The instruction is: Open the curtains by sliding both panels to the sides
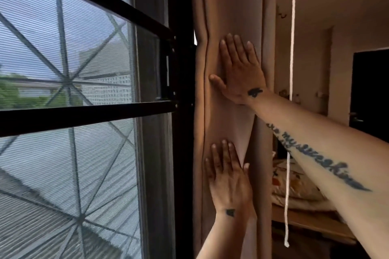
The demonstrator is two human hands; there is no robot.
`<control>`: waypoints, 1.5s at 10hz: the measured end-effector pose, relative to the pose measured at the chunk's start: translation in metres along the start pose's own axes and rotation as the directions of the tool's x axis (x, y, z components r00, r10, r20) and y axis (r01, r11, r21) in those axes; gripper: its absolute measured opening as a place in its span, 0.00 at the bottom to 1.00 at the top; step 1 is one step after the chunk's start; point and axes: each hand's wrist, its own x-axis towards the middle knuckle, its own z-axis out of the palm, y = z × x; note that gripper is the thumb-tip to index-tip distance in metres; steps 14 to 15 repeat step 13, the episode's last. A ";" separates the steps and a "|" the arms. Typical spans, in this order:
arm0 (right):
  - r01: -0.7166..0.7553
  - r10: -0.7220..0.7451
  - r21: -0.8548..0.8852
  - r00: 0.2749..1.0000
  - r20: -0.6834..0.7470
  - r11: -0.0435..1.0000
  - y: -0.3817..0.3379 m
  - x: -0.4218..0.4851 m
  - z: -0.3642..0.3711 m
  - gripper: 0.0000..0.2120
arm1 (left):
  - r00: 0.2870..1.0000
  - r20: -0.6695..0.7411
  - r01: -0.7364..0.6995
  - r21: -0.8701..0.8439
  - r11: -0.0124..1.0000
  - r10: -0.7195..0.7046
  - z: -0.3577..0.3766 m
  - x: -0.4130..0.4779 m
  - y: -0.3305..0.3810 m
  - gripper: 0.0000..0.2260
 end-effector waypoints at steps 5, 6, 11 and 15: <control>0.044 -0.041 0.108 0.999 -0.023 0.993 0.036 0.017 0.063 0.36 | 0.996 -0.085 0.025 0.098 0.995 -0.017 0.064 0.036 0.022 0.28; 0.066 -0.060 0.127 0.997 -0.052 0.990 0.035 0.015 0.062 0.35 | 0.996 -0.090 0.042 0.158 0.987 -0.028 0.068 0.034 0.021 0.26; 0.125 -0.101 0.343 0.991 -0.087 0.931 0.017 -0.039 -0.003 0.36 | 0.997 0.051 0.052 0.210 0.976 -0.064 -0.001 -0.032 0.030 0.26; 0.215 -0.197 0.540 0.976 -0.093 0.814 -0.028 -0.102 -0.082 0.29 | 0.981 0.190 -0.101 0.668 0.737 -0.037 -0.073 -0.190 -0.022 0.49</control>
